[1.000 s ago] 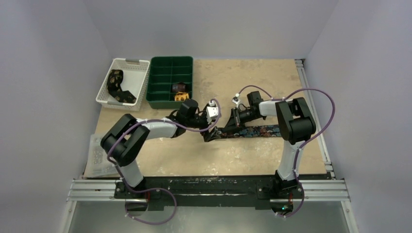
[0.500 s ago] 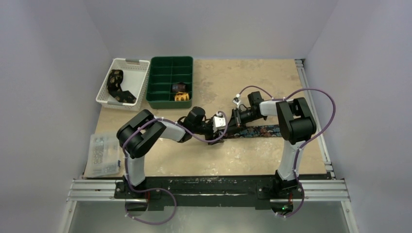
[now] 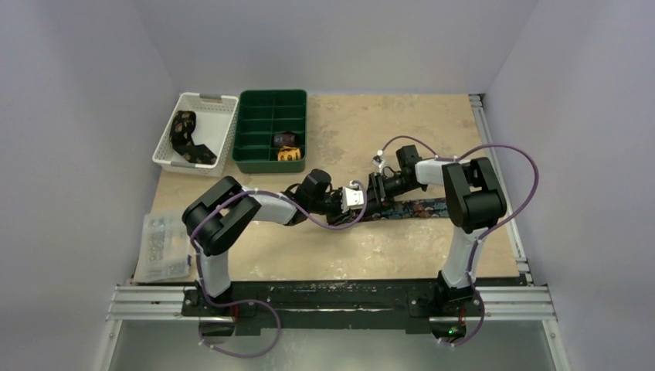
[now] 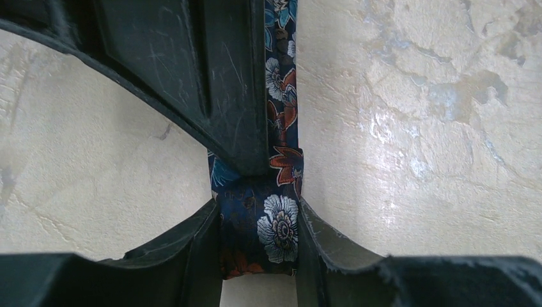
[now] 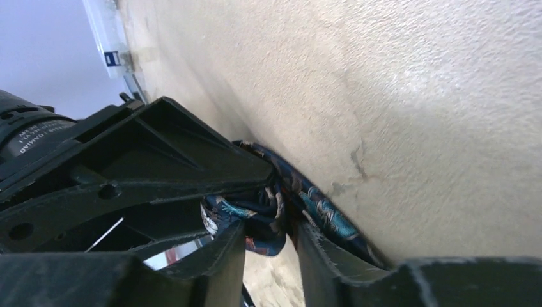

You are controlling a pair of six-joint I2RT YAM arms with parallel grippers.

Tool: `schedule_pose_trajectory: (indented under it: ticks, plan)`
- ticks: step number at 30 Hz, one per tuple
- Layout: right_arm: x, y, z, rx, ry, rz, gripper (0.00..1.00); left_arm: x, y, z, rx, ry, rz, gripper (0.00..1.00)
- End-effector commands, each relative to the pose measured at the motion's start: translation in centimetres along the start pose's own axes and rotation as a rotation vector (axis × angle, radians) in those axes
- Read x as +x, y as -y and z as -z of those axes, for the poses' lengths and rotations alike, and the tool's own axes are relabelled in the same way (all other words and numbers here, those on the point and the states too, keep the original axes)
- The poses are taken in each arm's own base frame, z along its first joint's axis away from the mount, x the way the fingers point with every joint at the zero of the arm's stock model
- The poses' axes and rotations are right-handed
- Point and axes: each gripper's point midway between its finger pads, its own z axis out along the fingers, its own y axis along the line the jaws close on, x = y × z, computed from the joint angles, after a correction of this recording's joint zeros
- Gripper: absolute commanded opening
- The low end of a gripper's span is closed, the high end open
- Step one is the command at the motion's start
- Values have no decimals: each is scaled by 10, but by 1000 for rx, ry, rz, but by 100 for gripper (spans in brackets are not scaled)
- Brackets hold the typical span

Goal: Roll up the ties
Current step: Roll the tie at the center of the board.

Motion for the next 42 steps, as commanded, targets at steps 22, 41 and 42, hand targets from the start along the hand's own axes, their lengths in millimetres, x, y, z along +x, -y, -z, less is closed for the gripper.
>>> schedule_pose_trajectory:
  ticks: [22, 41, 42]
  plan:
    - [-7, -39, -3, -86, 30, 24, 50, 23, 1, 24, -27, -433, 101, 27]
    - [1, -11, -24, -63, -56, 42, 0, 15, 5, 17, -15, -423, 111, 45]
    - [0, -7, -24, -51, -61, 43, 0, 11, 6, 17, -5, -395, 112, 48]
